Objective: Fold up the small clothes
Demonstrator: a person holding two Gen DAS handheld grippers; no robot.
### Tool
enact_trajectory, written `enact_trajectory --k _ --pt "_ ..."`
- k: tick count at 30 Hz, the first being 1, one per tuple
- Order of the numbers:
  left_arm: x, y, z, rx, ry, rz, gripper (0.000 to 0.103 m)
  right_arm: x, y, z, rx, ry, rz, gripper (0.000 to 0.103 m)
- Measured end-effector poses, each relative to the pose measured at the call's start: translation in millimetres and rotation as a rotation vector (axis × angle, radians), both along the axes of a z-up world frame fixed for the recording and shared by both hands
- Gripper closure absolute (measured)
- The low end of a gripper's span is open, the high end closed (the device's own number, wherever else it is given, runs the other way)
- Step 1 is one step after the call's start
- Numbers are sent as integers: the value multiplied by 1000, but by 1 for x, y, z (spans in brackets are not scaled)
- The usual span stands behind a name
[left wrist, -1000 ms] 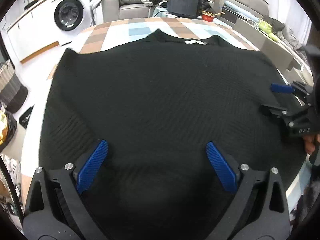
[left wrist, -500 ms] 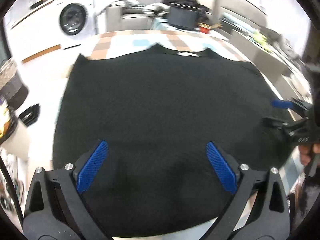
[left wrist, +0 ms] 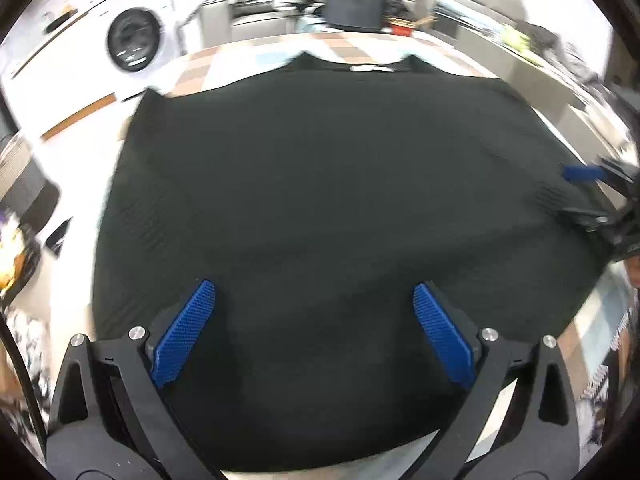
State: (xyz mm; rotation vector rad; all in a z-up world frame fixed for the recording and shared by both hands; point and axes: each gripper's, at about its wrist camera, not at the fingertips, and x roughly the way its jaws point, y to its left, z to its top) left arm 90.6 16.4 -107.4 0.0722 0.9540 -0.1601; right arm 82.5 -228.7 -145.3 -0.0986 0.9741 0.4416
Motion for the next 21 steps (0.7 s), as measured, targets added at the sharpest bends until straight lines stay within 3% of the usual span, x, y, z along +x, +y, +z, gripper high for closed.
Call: enact_trajectory --k 2,4,6,10,16,21 --pt "-4 16 3 -23 -13 6 5 -6 -25 -3 -38 -5 -57 6" --pt "-9 31 5 19 -21 52 5 -13 -47 -6 -45 2 -110 6" --pt "-13 46 5 51 -16 106 5 -20 -69 -8 -29 17 -166 6" --pt "-20 72 5 5 -34 182 5 -32 -98 -9 61 32 -223 6" --pt "-23 94 4 24 -40 250 5 -29 -108 -14 104 40 -253 6" --pt "-21 98 2 74 -48 259 4 -38 -99 -11 17 12 -232 6"
